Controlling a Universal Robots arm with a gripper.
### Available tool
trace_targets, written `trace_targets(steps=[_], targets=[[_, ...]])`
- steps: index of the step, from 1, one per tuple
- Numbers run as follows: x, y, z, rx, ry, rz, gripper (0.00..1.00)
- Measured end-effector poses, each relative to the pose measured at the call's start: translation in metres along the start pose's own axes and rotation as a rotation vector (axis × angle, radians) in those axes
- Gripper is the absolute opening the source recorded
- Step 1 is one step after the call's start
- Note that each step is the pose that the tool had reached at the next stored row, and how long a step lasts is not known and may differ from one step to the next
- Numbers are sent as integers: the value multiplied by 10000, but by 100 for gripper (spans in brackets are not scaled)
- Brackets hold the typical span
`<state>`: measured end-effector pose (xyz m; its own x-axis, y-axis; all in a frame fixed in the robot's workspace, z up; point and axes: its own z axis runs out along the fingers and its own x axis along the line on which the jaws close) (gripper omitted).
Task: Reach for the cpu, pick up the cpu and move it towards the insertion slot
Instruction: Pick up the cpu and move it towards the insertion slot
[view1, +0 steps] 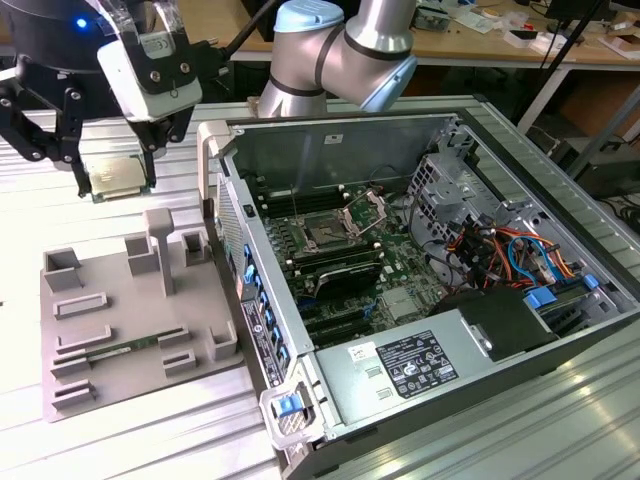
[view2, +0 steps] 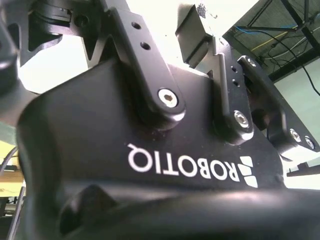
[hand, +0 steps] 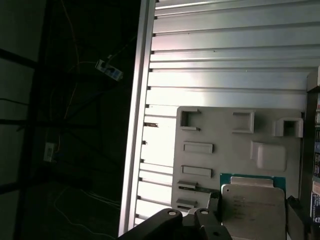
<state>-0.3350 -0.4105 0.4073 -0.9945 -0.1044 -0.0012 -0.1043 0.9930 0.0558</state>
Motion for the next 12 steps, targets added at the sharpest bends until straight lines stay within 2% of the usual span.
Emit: trace_targets(steps=[12], targets=[[-238, -25, -2, 1, 1, 0, 55]])
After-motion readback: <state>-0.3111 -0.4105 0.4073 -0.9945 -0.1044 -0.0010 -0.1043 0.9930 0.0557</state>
